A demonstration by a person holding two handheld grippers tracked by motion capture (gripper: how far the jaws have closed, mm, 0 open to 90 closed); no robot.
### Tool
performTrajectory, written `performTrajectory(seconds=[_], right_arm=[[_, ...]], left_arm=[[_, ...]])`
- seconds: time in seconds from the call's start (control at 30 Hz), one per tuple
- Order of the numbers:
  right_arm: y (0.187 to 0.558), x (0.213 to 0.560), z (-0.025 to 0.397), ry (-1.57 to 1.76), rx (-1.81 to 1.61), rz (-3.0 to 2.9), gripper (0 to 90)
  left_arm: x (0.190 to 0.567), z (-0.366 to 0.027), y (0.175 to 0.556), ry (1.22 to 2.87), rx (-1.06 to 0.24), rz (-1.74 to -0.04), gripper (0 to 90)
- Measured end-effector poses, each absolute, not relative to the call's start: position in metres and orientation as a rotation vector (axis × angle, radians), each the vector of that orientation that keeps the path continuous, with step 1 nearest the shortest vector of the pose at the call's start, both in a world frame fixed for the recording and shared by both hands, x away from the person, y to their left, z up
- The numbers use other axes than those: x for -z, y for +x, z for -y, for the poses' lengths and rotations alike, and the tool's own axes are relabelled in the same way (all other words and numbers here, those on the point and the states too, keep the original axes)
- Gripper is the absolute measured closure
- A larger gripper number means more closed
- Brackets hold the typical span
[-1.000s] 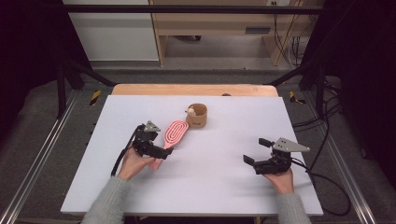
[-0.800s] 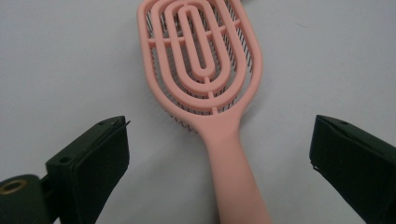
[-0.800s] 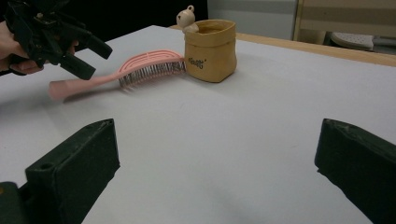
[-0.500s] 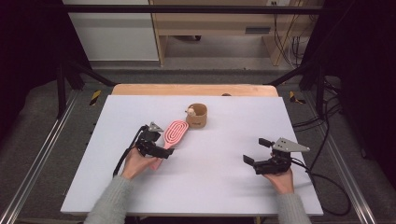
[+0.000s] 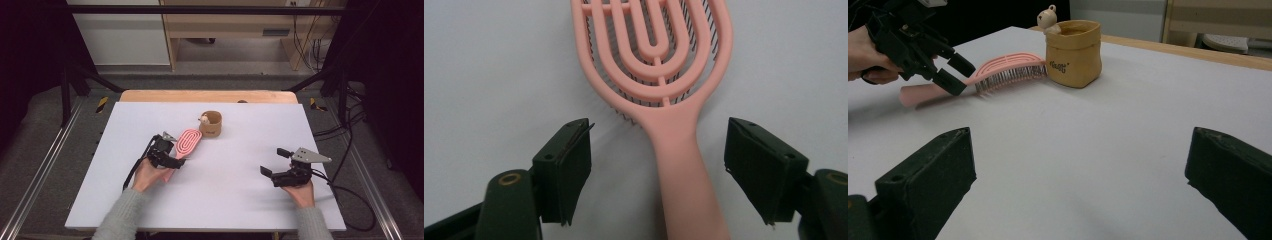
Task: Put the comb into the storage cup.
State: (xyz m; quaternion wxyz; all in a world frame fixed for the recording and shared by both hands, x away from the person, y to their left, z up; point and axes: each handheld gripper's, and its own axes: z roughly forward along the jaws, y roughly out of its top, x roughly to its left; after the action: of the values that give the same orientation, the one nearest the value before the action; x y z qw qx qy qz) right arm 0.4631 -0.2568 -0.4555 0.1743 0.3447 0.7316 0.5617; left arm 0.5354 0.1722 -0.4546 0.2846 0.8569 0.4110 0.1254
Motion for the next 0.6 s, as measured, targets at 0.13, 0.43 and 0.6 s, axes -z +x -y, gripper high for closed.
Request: performTrajectory(seconds=[0.13,0.43,0.6], right_arm=[[0.4631,0.4556,0.2567,0.977,-1.592,-2.074,0.2],[0.4632,0.4557,0.2565,0.977,-1.592,-2.074,0.2],[0.4632,0.4557,0.2567,0.976,-1.59,-2.075,0.2]], left_arm=[[0.4553,-0.1709,0.5359,2.302,-0.335,-1.107,32.9],[0.456,-0.1668,0.5359,2.317,-0.346,-1.111,44.0],[0.456,-0.1638,0.5366,2.327,-0.344,-1.12,49.9]])
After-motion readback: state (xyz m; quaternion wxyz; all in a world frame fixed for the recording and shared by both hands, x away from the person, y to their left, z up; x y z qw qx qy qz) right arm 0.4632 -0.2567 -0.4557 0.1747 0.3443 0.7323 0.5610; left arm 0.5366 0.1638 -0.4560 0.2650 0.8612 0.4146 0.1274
